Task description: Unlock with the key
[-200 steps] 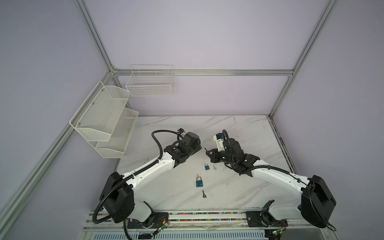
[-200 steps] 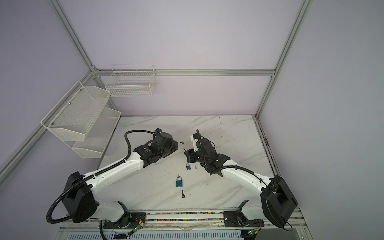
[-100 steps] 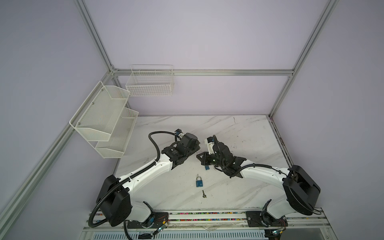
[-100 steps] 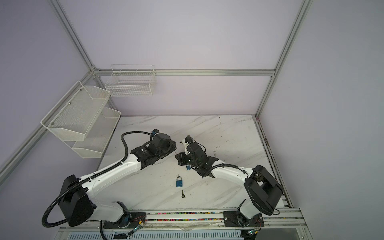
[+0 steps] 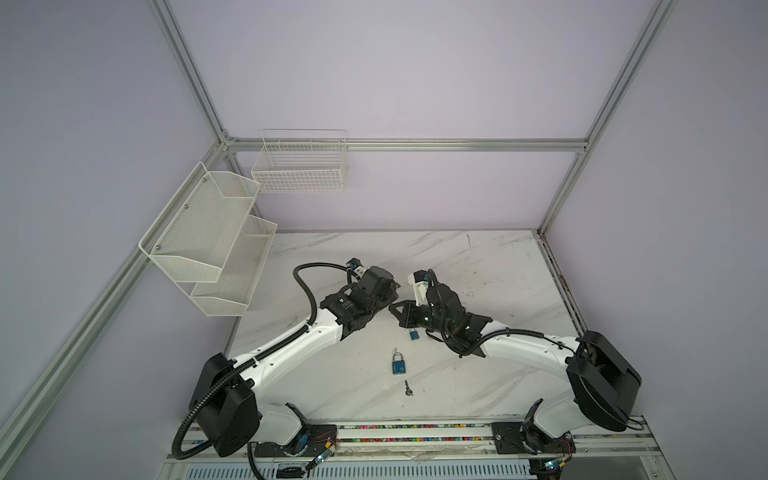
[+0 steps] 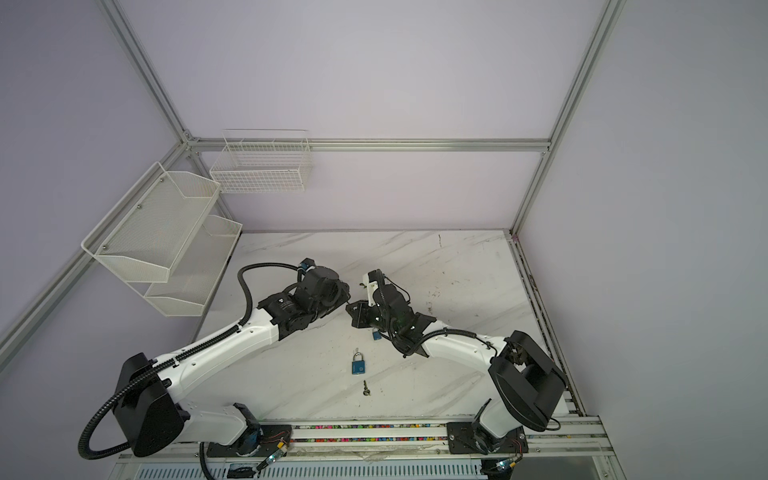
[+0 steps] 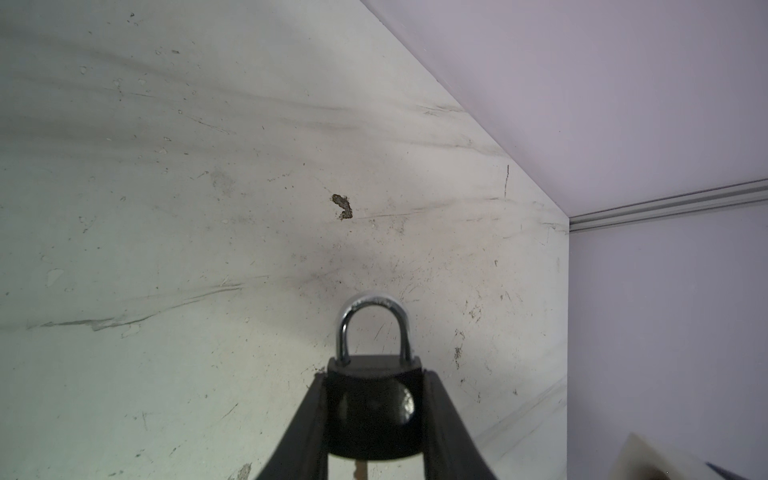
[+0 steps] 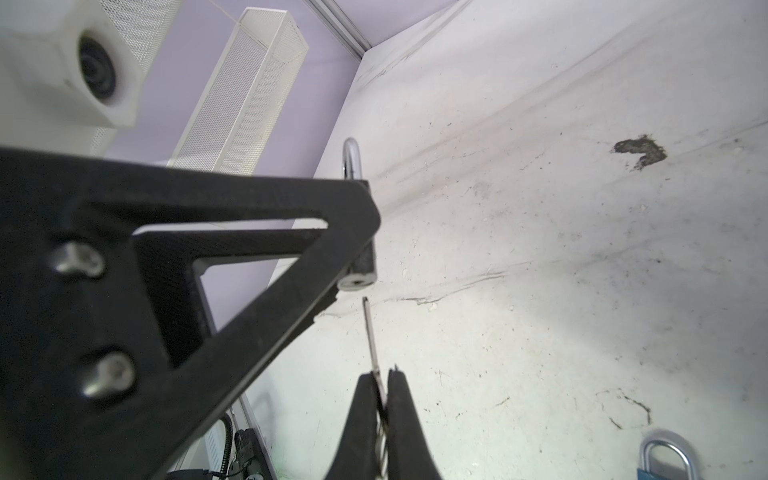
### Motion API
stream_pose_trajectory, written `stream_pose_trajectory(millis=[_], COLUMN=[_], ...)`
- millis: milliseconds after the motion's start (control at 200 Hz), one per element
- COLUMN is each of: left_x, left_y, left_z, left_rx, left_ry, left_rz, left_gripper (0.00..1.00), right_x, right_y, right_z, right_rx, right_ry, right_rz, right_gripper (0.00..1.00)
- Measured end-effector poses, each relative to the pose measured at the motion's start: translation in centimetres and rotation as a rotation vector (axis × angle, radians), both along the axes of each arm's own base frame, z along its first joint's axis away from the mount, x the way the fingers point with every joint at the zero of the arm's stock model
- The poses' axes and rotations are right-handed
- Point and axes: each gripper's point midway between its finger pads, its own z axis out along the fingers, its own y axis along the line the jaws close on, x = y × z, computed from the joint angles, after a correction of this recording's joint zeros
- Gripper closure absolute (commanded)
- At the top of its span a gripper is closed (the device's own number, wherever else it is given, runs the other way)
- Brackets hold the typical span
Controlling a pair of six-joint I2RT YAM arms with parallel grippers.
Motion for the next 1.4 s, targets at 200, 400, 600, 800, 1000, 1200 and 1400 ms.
stream_pose_trajectory(millis=[200,400,600,800,1000,1200,1400], left_x=[-0.1,-0.2,-0.2,-0.2,-0.2,-0.3,-0.3], left_y=[0.1,0.2,0.2,0.3,0.3,0.4,0.4], left_z=[0.0,-0.2,-0.2,-0.2,-0.3,-0.3,-0.4], left_rx=[0.005,0.012,0.012,0.018,0.021,0.023,0.024], left_ry=[0.0,0.007,0.01,0.009,0.011,0.014,0.016], left_rz=[0.001,0.001,-0.001,0.0,0.001,0.002,0.001], left_gripper=[0.97,0.97,0.97,0.97,0.97,0.97,0.97], right_x=[-0.1,0.2,0.3,0.3,-0.1,0.0,0.4], right_y=[0.1,-0.3,-0.4,-0.6,-0.5,-0.5,0.0], right_z=[0.0,1.1,1.4,1.2,0.6,0.7,0.2], right_rx=[0.005,0.022,0.027,0.02,0.011,0.008,-0.003], right_ry=[0.008,-0.009,-0.015,-0.015,-0.006,-0.012,-0.008], right_rz=[-0.01,-0.041,-0.057,-0.066,-0.058,-0.059,-0.059], right_gripper=[1.0,1.0,1.0,1.0,1.0,1.0,1.0])
